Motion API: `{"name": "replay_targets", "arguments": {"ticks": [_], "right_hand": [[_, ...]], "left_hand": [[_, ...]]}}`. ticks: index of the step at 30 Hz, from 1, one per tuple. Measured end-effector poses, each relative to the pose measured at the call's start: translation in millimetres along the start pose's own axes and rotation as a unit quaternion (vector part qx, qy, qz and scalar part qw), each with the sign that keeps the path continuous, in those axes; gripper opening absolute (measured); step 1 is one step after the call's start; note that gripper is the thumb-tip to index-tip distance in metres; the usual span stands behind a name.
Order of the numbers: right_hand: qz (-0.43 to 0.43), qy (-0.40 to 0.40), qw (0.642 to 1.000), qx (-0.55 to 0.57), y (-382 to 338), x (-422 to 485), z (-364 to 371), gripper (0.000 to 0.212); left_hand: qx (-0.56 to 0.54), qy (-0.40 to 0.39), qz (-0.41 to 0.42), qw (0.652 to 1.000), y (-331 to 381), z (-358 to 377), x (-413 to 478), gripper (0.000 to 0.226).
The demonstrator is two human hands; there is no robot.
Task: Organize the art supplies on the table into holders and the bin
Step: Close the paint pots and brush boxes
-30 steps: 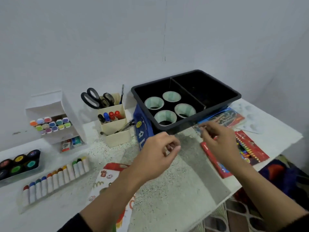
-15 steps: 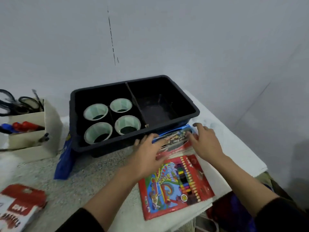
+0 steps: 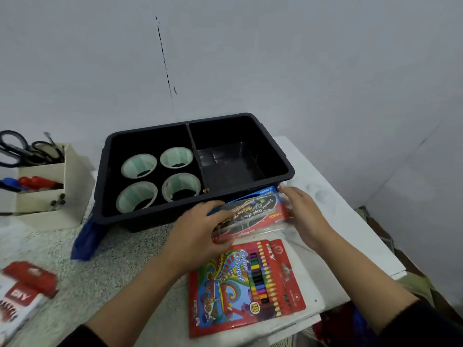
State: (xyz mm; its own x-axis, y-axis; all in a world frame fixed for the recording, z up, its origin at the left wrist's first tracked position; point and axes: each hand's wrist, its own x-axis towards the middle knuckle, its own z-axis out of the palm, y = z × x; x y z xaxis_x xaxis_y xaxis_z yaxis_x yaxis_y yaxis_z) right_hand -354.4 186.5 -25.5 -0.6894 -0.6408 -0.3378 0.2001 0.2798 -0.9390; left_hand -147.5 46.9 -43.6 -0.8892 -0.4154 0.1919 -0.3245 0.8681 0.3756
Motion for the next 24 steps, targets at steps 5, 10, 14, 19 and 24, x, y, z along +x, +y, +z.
{"name": "replay_targets", "arguments": {"ticks": [5,10,14,19,24], "right_hand": [[0.068,-0.079,0.986,0.129,2.3,3.1,-7.2,0.037],[0.025,-0.125,0.989,0.072,3.0,-3.2,12.7,0.017],[0.028,-0.148,0.985,0.083,10.7,-17.8,31.2,0.013],[0.018,-0.181,0.978,0.100,18.9,-40.3,68.4,0.014],[0.006,-0.204,0.975,0.086,16.5,-57.7,122.8,0.010]], "left_hand": [[0.037,0.005,0.011,0.999,-5.9,-29.1,-24.7,0.061],[0.026,-0.007,-0.010,1.000,-28.0,-62.5,-56.6,0.063],[0.030,0.013,-0.018,0.999,-43.5,-88.1,-84.6,0.061],[0.008,0.018,-0.049,0.999,-68.1,-117.9,-124.2,0.056],[-0.019,0.057,-0.093,0.994,-93.8,-154.4,-177.3,0.053]]}}
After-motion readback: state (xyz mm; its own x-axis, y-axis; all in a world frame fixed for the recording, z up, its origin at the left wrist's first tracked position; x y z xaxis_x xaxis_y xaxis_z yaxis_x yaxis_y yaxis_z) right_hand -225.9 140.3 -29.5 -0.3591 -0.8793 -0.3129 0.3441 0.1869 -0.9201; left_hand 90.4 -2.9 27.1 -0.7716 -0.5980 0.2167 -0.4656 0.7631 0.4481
